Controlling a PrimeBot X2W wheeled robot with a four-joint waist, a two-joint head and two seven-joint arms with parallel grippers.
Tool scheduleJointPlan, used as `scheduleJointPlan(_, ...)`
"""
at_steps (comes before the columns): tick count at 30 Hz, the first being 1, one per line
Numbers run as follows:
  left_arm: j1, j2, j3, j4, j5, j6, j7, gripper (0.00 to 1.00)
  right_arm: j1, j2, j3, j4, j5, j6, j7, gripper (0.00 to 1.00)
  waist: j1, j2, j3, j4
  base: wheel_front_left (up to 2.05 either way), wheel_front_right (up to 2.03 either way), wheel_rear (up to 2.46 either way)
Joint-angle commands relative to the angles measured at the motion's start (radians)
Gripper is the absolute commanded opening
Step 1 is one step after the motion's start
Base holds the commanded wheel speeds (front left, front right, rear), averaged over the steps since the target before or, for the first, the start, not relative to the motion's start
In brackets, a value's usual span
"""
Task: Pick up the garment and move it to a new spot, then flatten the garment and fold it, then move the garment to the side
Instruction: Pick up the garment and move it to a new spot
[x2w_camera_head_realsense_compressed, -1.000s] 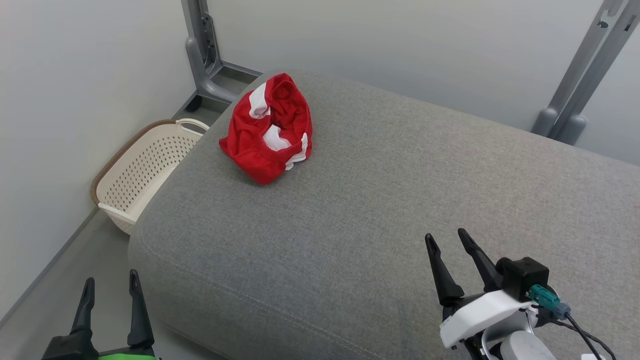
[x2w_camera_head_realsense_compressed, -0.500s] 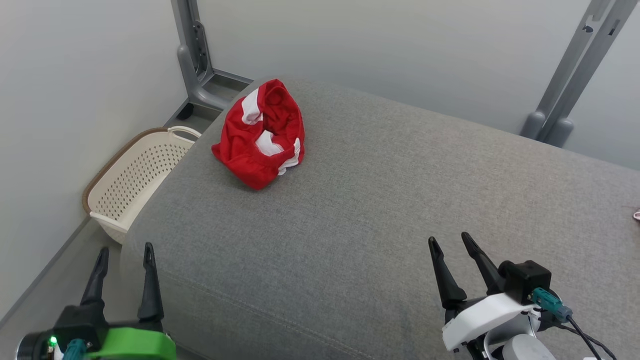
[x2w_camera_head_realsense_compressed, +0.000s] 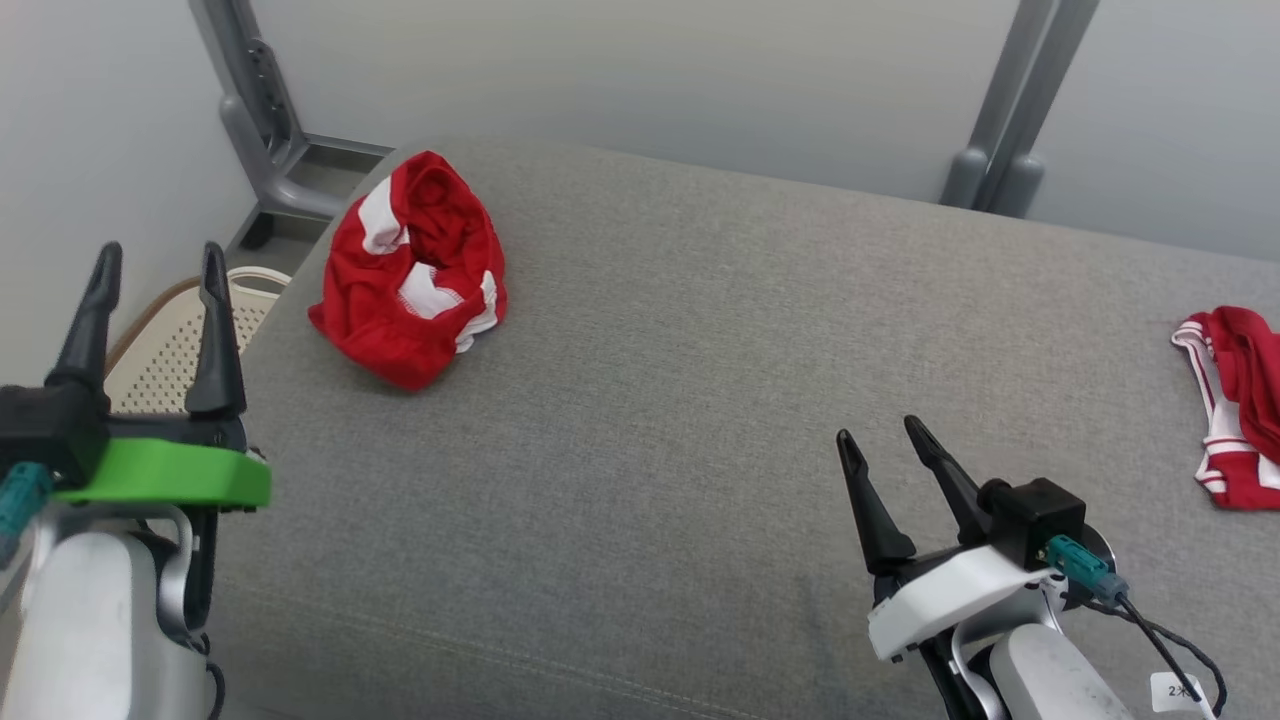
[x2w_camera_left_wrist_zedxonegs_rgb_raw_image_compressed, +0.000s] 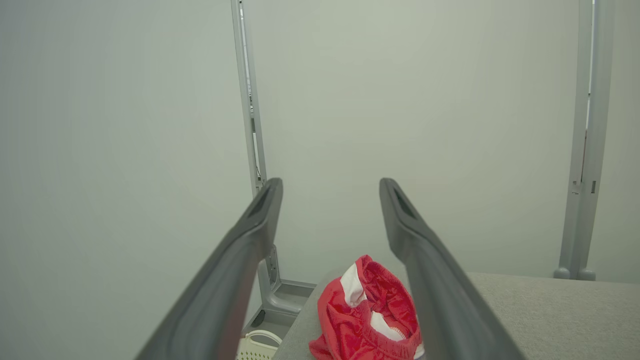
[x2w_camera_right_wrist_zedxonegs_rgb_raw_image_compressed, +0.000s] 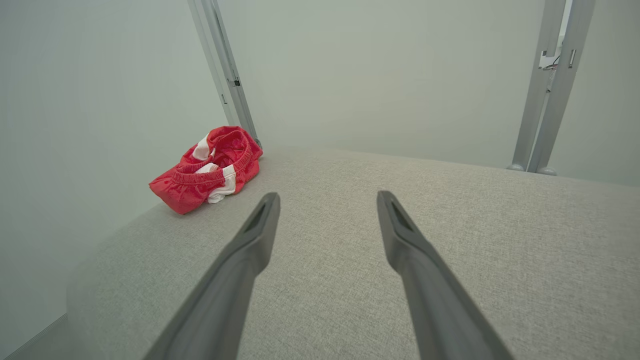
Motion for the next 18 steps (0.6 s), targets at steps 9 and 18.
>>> scheduleJointPlan(9, -0.21, 0.089, -0.016, 0.133, -0.029, -0.011, 0.001, 1.0, -0.073, -0.004, -0.001, -0.019, -0.037, 0.0, -0.004, 1.0, 0.0, 0.0, 0.156, -0.186, 0.0, 0.0, 0.0)
scheduleJointPlan(18, -0.406, 0.172, -0.058, 0.337, -0.089, -0.013, 0.049, 1.0, -0.127, -0.004, -0.012, -0.047, -0.048, 0.0, -0.004, 1.0, 0.0, 0.0, 0.267, -0.295, 0.0, 0.0, 0.0)
